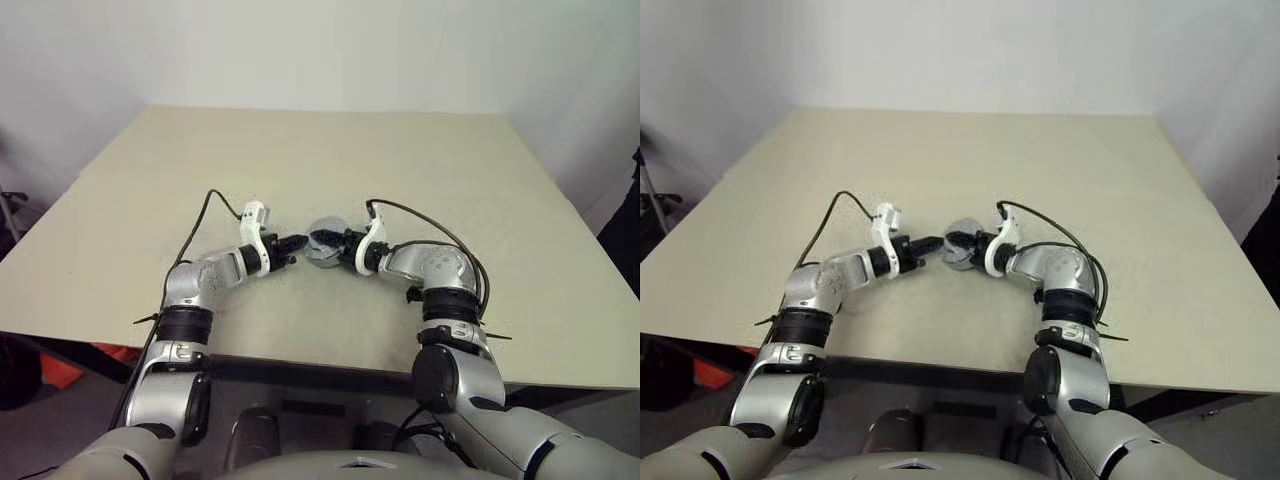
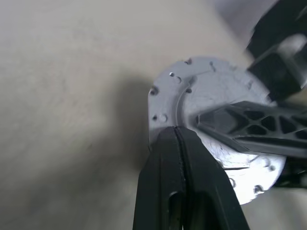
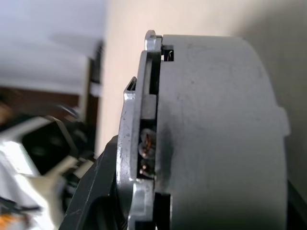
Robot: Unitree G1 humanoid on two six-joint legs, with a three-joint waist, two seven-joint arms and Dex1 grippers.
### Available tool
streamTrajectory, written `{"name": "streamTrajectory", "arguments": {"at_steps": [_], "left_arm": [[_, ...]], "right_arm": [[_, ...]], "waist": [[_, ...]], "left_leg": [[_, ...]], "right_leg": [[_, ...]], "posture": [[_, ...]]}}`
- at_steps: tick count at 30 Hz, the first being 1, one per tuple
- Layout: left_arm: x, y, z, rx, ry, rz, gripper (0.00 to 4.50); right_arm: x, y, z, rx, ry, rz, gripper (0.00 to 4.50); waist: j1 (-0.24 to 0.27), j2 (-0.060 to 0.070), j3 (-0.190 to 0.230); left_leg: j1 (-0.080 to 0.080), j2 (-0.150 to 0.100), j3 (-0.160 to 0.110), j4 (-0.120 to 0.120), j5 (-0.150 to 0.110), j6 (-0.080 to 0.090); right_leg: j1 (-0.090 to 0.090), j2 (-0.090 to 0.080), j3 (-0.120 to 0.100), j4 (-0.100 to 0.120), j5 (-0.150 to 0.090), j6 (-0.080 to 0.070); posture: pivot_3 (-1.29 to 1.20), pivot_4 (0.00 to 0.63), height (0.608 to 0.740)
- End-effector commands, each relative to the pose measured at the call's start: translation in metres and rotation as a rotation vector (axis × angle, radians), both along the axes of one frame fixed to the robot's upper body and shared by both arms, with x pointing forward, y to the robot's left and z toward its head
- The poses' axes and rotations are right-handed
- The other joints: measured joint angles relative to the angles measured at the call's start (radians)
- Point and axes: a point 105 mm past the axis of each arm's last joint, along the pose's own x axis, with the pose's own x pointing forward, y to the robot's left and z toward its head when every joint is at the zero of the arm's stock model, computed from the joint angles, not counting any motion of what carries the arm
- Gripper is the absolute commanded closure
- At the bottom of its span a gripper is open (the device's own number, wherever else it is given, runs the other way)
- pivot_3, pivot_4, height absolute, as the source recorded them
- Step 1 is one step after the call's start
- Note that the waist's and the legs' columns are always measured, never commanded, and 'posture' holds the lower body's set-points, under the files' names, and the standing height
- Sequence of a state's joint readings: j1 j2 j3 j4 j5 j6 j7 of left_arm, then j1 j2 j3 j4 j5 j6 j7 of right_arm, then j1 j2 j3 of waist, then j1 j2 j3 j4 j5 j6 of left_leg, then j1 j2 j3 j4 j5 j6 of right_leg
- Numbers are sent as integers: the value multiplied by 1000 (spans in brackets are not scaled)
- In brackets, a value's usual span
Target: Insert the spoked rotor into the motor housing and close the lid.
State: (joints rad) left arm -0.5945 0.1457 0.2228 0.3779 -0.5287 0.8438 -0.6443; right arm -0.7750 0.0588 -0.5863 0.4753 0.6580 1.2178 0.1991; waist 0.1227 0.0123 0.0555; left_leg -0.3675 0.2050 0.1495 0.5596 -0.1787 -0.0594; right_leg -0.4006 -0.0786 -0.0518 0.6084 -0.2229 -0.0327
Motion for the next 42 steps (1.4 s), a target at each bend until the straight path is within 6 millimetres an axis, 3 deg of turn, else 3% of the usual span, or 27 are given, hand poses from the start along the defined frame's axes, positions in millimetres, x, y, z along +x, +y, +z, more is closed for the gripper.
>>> {"name": "streamTrajectory", "arguments": {"at_steps": [1, 5, 7, 13, 16, 26, 35, 42], "left_arm": [[5, 18, 27, -165, -8, 60, 4500], [3, 42, 40, -326, -7, 127, 4500], [2, 50, 43, -381, -3, 156, 4118], [-4, 61, 71, -641, -22, 166, 2164], [-9, 49, 86, -755, 8, 85, 1132], [-11, 25, 81, -819, 105, 21, 1132], [-10, 13, 94, -870, 95, -31, 1132], [-12, 9, 90, -816, 102, -42, 1132]], "right_arm": [[17, 2, 60, 173, -141, -32, 2300], [24, 2, 81, 251, -163, -47, 2300], [25, 5, 89, 275, -169, -40, 2300], [19, 21, 102, 289, -172, 34, 2300], [5, 32, 115, 319, -209, 128, 2300], [-21, 47, 139, 363, -301, 262, 2300], [-32, 53, 126, 318, -290, 305, 2300], [-29, 52, 125, 315, -292, 296, 2300]], "waist": [[-4, 0, 0], [-5, 0, 0], [-4, 0, 0], [2, 0, 0], [3, -1, 1], [4, -1, 1], [4, -1, 1], [5, -1, 1]], "left_leg": [[-3, 1, 0, 2, 0, 0], [-4, 2, 0, 1, 0, 1], [-4, 2, 0, 1, -1, 1], [-6, 2, 0, 2, -1, 2], [-6, 2, 0, 3, -1, 2], [-7, 2, -1, 5, -1, 2], [-7, 2, -1, 6, -1, 2], [-7, 2, -1, 8, -1, 1]], "right_leg": [[-3, 2, 0, 0, 1, -1], [-5, 4, -1, 1, 1, -2], [-5, 4, -1, 0, 1, -2], [-5, 4, -1, 0, 1, -2], [-5, 4, -1, 0, 1, -2], [-4, 4, -1, 0, 3, 0], [-4, 4, -1, 0, 3, 1], [-3, 4, 0, 1, 4, 2]], "posture": [[0, 0, 740], [0, 0, 740], [0, 0, 740], [0, 0, 740], [0, 0, 740], [0, 0, 740], [0, 0, 740], [0, 0, 740]]}}
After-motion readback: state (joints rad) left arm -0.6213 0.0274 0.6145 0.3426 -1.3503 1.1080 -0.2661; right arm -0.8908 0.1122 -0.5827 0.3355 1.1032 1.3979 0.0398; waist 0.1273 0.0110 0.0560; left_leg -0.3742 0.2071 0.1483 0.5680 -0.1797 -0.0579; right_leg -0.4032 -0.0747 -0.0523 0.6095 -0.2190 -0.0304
